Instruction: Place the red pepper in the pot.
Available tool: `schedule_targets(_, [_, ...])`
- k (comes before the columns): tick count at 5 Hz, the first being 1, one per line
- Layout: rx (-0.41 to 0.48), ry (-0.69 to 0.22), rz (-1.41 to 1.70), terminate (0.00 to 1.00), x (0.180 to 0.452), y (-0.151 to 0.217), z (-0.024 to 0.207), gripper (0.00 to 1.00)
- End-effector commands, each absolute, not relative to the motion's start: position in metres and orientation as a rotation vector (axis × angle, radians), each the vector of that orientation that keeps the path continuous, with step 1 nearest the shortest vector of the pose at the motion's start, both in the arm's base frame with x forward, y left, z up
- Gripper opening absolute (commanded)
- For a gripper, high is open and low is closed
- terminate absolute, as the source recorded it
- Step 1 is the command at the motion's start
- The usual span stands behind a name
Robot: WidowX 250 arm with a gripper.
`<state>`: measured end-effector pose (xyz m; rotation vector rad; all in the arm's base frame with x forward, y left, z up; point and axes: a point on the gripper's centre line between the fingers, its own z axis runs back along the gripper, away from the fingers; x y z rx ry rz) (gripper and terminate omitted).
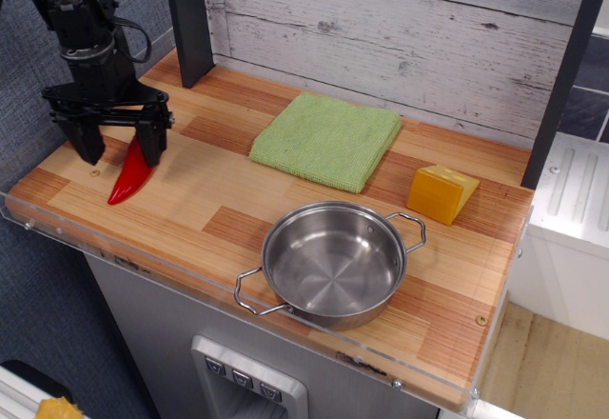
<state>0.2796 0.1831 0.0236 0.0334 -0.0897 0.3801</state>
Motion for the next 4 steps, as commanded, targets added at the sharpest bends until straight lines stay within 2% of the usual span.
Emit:
schedule_targets(1, [0.042, -0.082, 0.394, 0.00, 0.2796, 0.1908, 0.0174, 1.00])
schedule_targets(2, [0.046, -0.081, 0.383, 0.00, 0.2793, 0.1888, 0.0168, 0.00])
schedule_targets(4, [0.017, -0.101, 0.372, 0.00, 0.2760, 0.1838, 0.0248, 0.00])
